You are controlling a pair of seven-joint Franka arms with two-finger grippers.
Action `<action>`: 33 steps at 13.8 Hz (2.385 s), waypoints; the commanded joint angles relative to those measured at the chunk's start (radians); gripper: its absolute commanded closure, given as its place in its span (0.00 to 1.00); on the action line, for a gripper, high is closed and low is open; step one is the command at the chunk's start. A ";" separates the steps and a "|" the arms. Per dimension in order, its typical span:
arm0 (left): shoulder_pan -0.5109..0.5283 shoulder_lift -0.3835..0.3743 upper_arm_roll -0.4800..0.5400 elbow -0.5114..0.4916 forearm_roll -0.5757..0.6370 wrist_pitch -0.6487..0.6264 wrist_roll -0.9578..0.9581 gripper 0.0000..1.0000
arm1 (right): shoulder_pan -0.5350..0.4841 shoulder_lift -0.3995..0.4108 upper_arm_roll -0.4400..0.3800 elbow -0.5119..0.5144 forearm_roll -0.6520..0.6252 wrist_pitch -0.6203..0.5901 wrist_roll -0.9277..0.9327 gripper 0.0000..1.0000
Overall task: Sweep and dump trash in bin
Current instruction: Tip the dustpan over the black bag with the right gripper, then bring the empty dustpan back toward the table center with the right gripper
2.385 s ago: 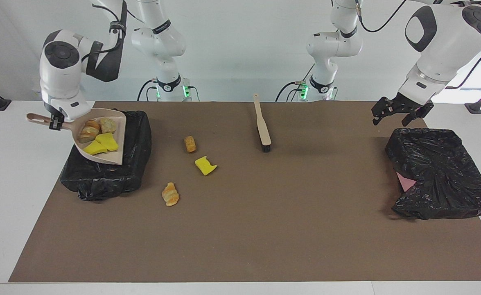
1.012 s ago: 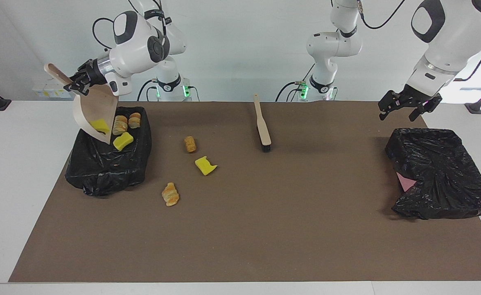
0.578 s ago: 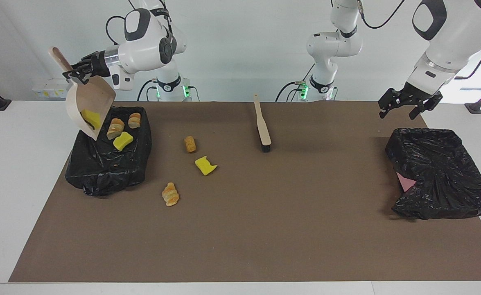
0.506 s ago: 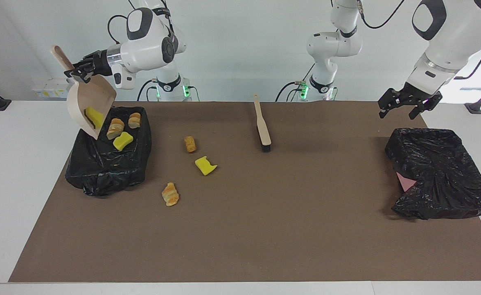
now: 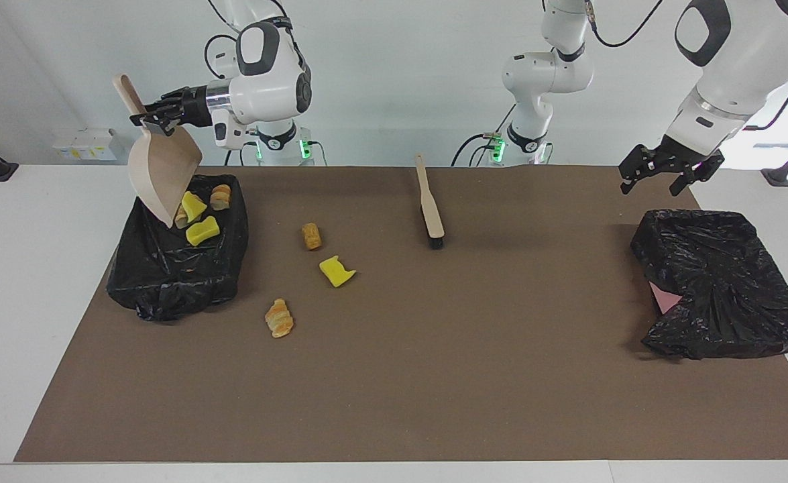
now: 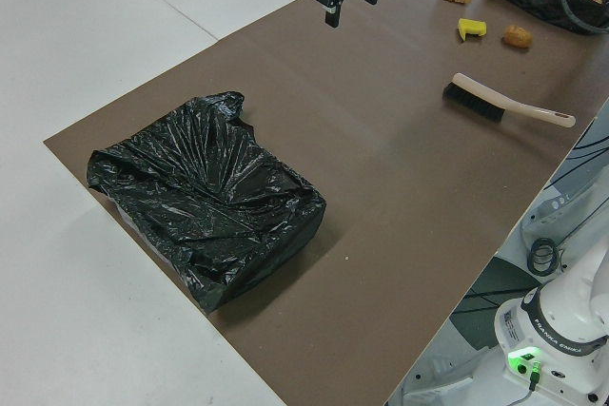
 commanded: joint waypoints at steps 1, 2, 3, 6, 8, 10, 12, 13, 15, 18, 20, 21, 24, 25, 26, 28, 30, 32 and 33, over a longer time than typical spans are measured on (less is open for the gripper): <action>0.004 0.002 -0.005 0.007 0.011 -0.015 0.011 0.00 | -0.035 0.019 -0.002 0.088 -0.026 -0.003 -0.060 1.00; 0.005 0.002 -0.005 0.007 0.011 -0.015 0.011 0.00 | -0.046 0.039 -0.002 0.146 -0.015 0.003 -0.103 1.00; 0.005 0.000 -0.005 0.007 0.011 -0.018 0.011 0.00 | -0.058 0.070 -0.008 0.207 -0.010 0.011 -0.128 1.00; 0.004 0.000 -0.005 0.006 0.011 -0.021 0.011 0.00 | -0.086 0.240 -0.011 0.469 0.100 0.000 -0.143 1.00; 0.005 -0.002 -0.005 0.003 0.011 -0.019 0.011 0.00 | -0.091 0.361 -0.011 0.647 0.179 -0.014 -0.146 1.00; 0.004 -0.002 -0.005 0.003 0.011 -0.021 0.010 0.00 | -0.104 0.442 -0.011 0.776 0.272 -0.014 -0.136 1.00; 0.004 -0.002 -0.005 0.003 0.011 -0.022 0.010 0.00 | -0.106 0.531 -0.012 0.919 0.362 -0.014 -0.079 1.00; 0.002 -0.002 -0.005 0.003 0.011 -0.022 0.010 0.00 | -0.104 0.571 -0.011 0.973 0.394 -0.015 -0.032 1.00; 0.002 -0.002 -0.005 0.003 0.011 -0.022 0.010 0.00 | -0.082 0.643 -0.005 1.054 0.425 -0.015 0.103 1.00; 0.002 -0.002 -0.005 0.003 0.011 -0.022 0.010 0.00 | -0.046 0.758 0.003 1.181 0.601 -0.035 0.389 1.00; 0.002 -0.002 -0.005 0.003 0.011 -0.021 0.010 0.00 | -0.020 0.832 0.003 1.266 0.692 -0.038 0.569 1.00; 0.002 -0.003 -0.005 0.001 0.011 -0.022 0.010 0.00 | -0.014 0.849 0.005 1.280 0.742 -0.023 0.667 1.00; 0.002 -0.006 -0.005 -0.003 0.011 -0.021 0.011 0.00 | 0.061 0.929 -0.002 1.330 0.829 0.017 0.935 1.00; 0.001 -0.006 -0.005 -0.005 0.011 -0.022 0.011 0.00 | 0.073 0.955 0.000 1.359 0.864 0.022 1.005 1.00; 0.001 -0.006 -0.005 -0.005 0.011 -0.021 0.011 0.00 | 0.105 0.976 -0.003 1.376 0.893 0.034 1.086 1.00; 0.001 -0.006 -0.005 -0.005 0.011 -0.024 0.011 0.00 | 0.139 0.999 -0.002 1.378 0.939 0.087 1.208 1.00; 0.002 -0.006 -0.005 -0.005 0.011 -0.024 0.013 0.00 | 0.174 1.027 -0.002 1.381 0.988 0.127 1.324 1.00; 0.002 -0.006 -0.005 -0.005 0.011 -0.024 0.011 0.00 | 0.222 1.056 -0.002 1.383 1.005 0.176 1.439 1.00; 0.004 -0.006 -0.005 -0.005 0.011 -0.024 0.013 0.00 | 0.233 1.068 -0.002 1.383 1.039 0.209 1.484 1.00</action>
